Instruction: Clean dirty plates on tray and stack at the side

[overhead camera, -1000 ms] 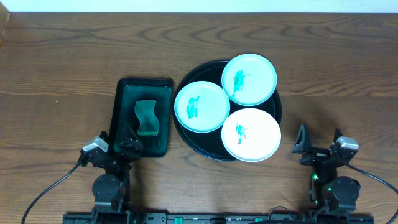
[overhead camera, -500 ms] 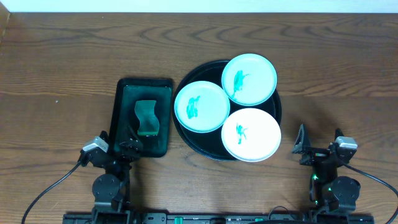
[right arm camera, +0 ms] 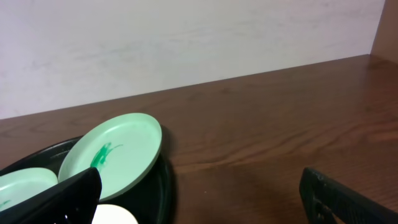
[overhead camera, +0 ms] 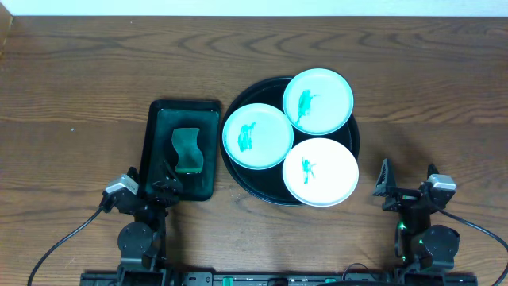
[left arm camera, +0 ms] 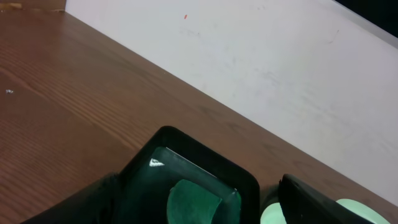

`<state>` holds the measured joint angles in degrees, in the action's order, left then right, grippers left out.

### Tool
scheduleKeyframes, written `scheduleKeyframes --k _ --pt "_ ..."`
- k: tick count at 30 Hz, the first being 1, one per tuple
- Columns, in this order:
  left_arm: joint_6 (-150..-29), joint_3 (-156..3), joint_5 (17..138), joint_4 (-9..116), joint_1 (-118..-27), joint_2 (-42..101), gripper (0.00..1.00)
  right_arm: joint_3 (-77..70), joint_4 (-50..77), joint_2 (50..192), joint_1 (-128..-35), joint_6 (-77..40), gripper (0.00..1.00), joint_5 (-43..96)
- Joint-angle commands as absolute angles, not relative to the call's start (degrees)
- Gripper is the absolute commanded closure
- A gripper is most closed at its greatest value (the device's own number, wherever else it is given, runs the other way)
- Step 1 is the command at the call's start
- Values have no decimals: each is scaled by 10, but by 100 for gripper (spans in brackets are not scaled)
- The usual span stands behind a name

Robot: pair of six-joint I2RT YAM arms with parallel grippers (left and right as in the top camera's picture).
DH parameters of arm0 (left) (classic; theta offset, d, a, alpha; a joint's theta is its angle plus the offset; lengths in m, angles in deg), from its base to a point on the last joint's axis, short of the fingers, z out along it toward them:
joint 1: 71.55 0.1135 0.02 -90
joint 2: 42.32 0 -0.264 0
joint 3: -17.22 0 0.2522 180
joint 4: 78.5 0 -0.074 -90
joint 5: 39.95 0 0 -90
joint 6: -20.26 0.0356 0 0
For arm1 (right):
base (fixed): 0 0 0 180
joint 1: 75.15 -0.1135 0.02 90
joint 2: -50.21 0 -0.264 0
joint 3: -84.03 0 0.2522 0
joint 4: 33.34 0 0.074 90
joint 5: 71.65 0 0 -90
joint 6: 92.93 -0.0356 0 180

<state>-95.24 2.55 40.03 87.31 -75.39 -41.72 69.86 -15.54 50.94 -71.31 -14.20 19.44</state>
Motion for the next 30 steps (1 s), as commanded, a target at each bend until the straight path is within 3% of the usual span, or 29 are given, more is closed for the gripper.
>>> scheduleKeyframes --k 1,22,30 --pt "-949 32 390 846 -751 -420 19 700 -153 510 -715 -133 1 197" --pt "-955 32 391 854 -751 -420 19 700 -153 510 -715 -133 1 197" --pt "-961 21 507 902 -751 -420 19 700 -153 510 -715 -133 1 197"
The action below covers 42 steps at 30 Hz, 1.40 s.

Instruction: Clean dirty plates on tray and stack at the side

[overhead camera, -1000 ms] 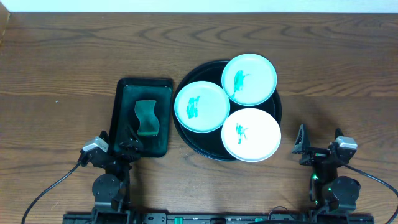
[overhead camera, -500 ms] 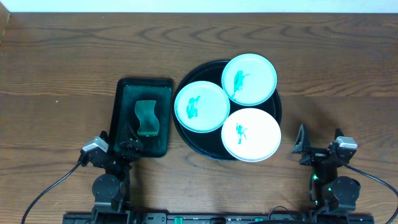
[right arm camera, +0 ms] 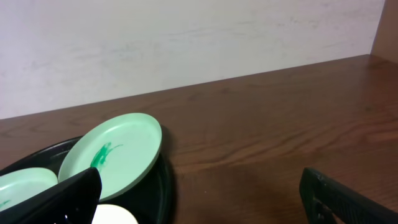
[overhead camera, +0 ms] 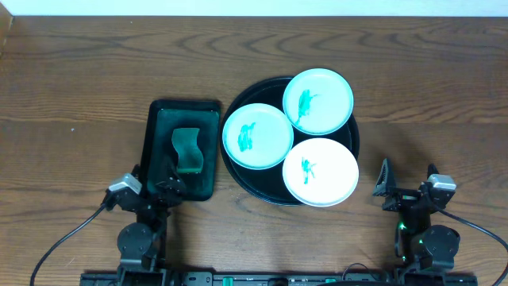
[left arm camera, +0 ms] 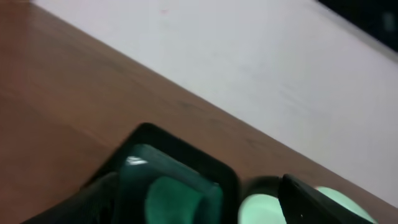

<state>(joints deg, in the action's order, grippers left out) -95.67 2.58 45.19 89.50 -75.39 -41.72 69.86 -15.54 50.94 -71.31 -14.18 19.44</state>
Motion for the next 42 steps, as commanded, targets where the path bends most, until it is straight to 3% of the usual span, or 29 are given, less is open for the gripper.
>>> scheduleKeyframes --k 1,8,14,25,31,42 --pt "-952 12 510 902 -751 -419 19 700 -153 510 -715 -133 1 197" --pt "-877 -80 511 870 -751 -344 19 700 -153 510 -715 -133 1 197" --pt "-854 -225 509 792 -751 -163 19 699 -153 510 -715 -133 1 197" --pt "-854 -568 509 456 -751 205 19 700 -153 510 -715 -133 1 197" --pt "-854 -677 510 292 -751 345 19 700 -153 510 -715 -133 1 197" --pt "-854 -679 516 279 -751 409 19 700 -153 510 -715 -133 1 197"
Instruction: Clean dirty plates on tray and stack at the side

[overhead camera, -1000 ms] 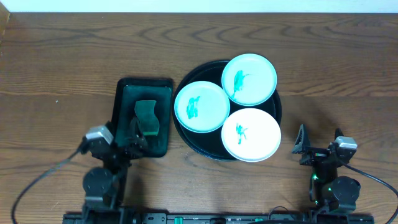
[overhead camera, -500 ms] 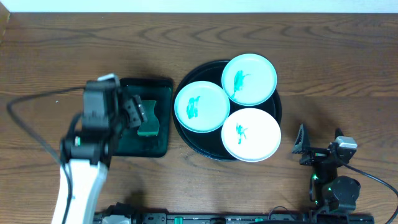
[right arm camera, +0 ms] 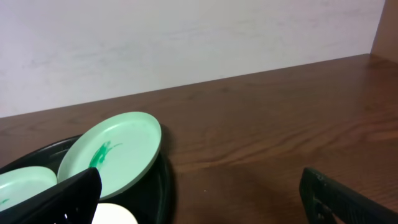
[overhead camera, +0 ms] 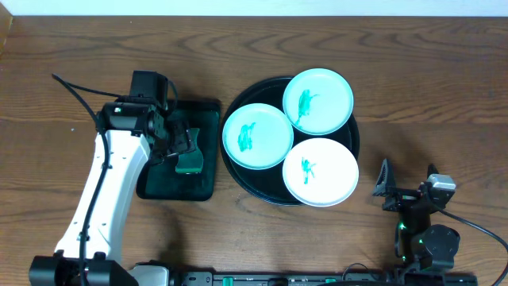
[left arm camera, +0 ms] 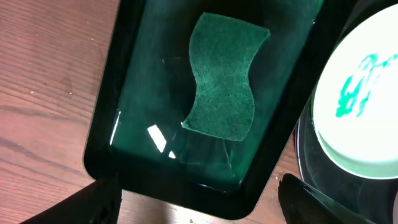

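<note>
Three plates smeared with green lie on a round black tray point(overhead camera: 251, 183): a mint one at the left point(overhead camera: 257, 136), a mint one at the back point(overhead camera: 318, 101) and a white one at the front point(overhead camera: 321, 171). A green sponge point(left arm camera: 224, 78) lies in a dark rectangular tray point(left arm camera: 99, 155) to the left of them. My left gripper point(overhead camera: 179, 141) hangs open over that sponge, touching nothing; in its wrist view the left gripper point(left arm camera: 199, 210) frames the tray's near end. My right gripper point(overhead camera: 407, 179) rests open near the front edge, right of the white plate.
The wooden table point(overhead camera: 63, 87) stretches to a white wall point(right arm camera: 186, 43) at the back. In the right wrist view the back plate point(right arm camera: 112, 152) leans on the round tray's rim point(right arm camera: 165, 183). The left arm's white link point(overhead camera: 99, 191) lies along the left of the rectangular tray.
My left arm has left its resting place at the front edge and now reaches over the rectangular tray, the open gripper looking down on the sponge. The right arm, plates and sponge have not moved.
Both arms rested at the front edge with their grippers open. The left wrist view then shifted a little while the arm still sat low. Now the left gripper is above the sponge, still open. The right arm has stayed still throughout.
</note>
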`<state>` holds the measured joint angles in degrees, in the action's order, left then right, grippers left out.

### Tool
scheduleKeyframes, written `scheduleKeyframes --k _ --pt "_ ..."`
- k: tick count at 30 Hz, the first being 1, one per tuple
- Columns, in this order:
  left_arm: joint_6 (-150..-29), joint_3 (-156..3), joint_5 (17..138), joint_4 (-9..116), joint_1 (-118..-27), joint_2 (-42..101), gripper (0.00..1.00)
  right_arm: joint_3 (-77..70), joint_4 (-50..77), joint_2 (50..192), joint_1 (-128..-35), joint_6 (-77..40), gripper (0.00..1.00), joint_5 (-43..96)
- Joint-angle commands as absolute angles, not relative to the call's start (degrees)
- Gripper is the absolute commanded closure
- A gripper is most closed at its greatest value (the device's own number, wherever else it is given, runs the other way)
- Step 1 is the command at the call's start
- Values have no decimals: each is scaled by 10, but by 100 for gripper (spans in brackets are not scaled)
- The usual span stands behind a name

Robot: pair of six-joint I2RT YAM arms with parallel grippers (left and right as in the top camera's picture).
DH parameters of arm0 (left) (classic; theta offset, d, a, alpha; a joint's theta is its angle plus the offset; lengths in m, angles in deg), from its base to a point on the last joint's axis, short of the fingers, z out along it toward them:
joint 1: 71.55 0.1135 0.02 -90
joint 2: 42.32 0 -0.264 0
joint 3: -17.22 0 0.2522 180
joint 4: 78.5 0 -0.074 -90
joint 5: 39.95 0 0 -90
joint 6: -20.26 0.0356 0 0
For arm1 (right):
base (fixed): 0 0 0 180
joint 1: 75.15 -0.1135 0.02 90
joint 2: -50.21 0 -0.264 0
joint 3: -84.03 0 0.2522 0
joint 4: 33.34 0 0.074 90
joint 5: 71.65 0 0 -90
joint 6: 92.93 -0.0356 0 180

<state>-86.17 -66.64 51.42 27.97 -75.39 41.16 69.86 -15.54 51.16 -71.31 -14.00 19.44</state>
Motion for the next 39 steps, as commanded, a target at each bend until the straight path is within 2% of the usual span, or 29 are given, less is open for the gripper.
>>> scheduleKeyframes --k 1,9,12,18,21,24,27,35,39 --pt "-854 -679 516 280 -751 409 19 700 -153 510 -715 -133 1 197" --pt "-854 -679 516 281 -751 409 19 699 -158 510 -715 -135 1 197" --pt "-854 -679 516 282 -751 409 19 699 -176 510 -715 -184 1 230" --pt "-854 -679 516 287 -751 409 19 681 -186 510 -715 -211 1 427" --pt "-854 -679 516 288 -751 409 19 654 -161 515 -715 -176 1 510" --pt "-854 -679 516 289 -751 409 19 598 -94 537 -715 -140 1 545" --pt "-854 -679 516 293 -751 409 19 499 24 609 -715 -95 1 546" --pt "-855 -679 516 298 -751 409 19 209 314 910 -725 7 1 544" --pt "-855 -679 516 298 -751 409 19 65 447 1063 -771 25 1 458"
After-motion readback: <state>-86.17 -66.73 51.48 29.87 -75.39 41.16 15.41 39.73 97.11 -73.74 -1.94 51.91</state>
